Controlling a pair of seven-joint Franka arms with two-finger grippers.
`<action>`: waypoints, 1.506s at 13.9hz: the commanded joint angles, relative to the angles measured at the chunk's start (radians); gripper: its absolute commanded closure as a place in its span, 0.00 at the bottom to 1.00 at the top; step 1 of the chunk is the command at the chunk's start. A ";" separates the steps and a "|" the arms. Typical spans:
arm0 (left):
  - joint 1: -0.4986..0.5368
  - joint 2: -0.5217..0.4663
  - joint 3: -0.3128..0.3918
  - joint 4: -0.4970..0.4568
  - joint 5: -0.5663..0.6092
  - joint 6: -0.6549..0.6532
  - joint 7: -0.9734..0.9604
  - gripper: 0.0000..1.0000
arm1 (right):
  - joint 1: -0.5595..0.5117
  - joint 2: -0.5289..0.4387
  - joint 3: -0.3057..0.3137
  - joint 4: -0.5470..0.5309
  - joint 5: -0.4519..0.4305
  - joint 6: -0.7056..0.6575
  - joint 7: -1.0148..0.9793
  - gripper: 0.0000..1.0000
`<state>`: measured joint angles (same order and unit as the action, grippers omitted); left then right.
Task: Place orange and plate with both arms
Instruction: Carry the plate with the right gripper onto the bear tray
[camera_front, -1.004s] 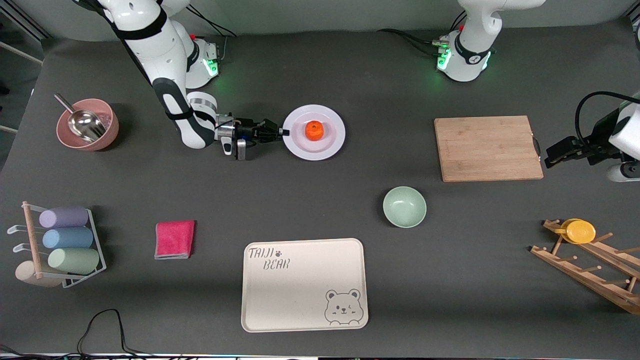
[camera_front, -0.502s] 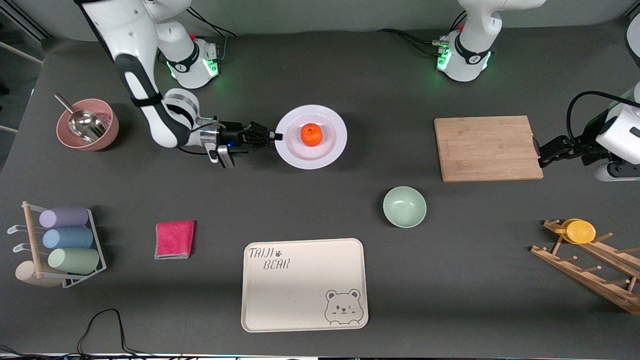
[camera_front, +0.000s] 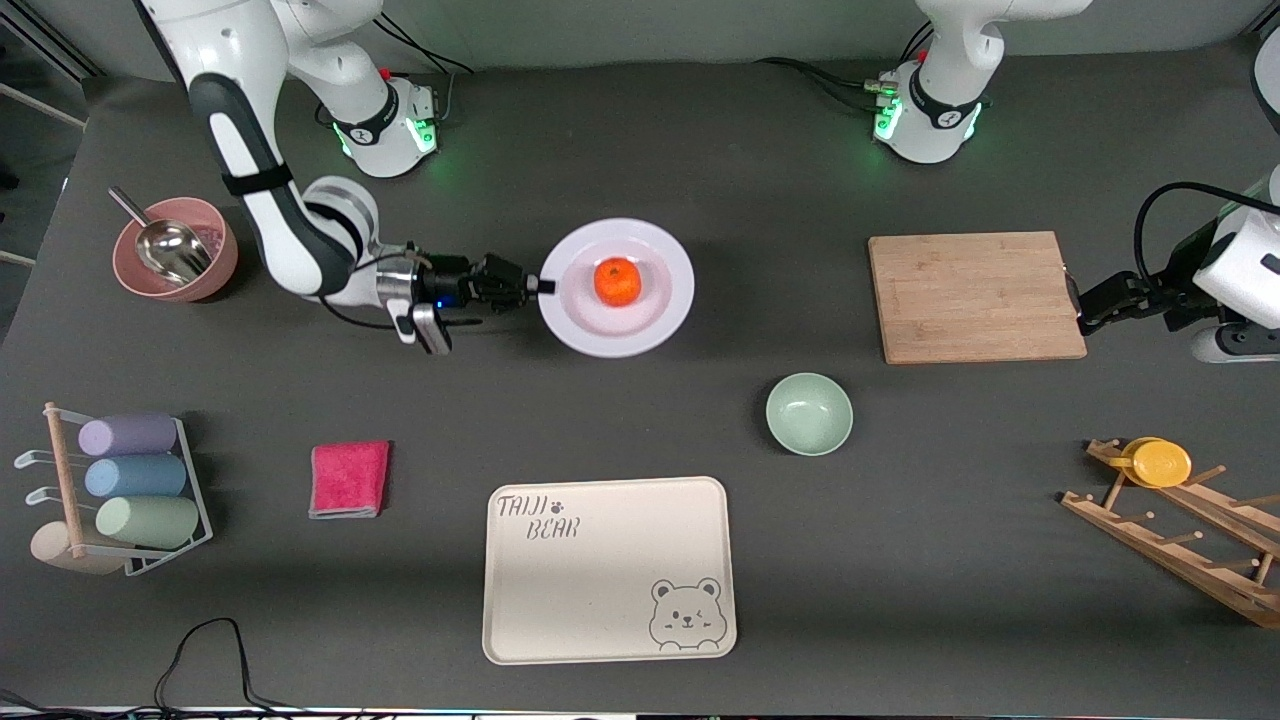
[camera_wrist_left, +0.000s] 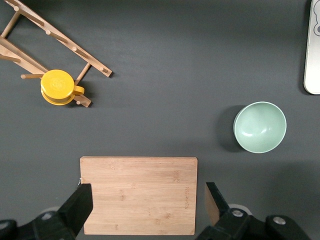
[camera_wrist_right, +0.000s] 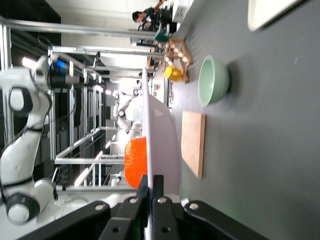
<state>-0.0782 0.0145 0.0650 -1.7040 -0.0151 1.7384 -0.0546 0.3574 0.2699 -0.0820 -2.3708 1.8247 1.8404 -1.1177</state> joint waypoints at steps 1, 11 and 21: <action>0.000 -0.005 0.007 0.009 0.012 -0.016 0.016 0.00 | -0.014 0.202 -0.034 0.302 -0.112 -0.026 0.139 1.00; 0.001 0.001 0.010 0.010 0.004 0.006 0.009 0.00 | -0.087 0.714 -0.070 1.186 -0.131 -0.021 0.528 1.00; 0.001 0.001 0.010 0.006 0.004 -0.002 0.007 0.00 | -0.101 0.899 -0.064 1.246 -0.113 0.037 0.460 1.00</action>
<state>-0.0755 0.0160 0.0727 -1.7043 -0.0144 1.7423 -0.0546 0.2646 1.1273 -0.1567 -1.1750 1.7105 1.8690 -0.6470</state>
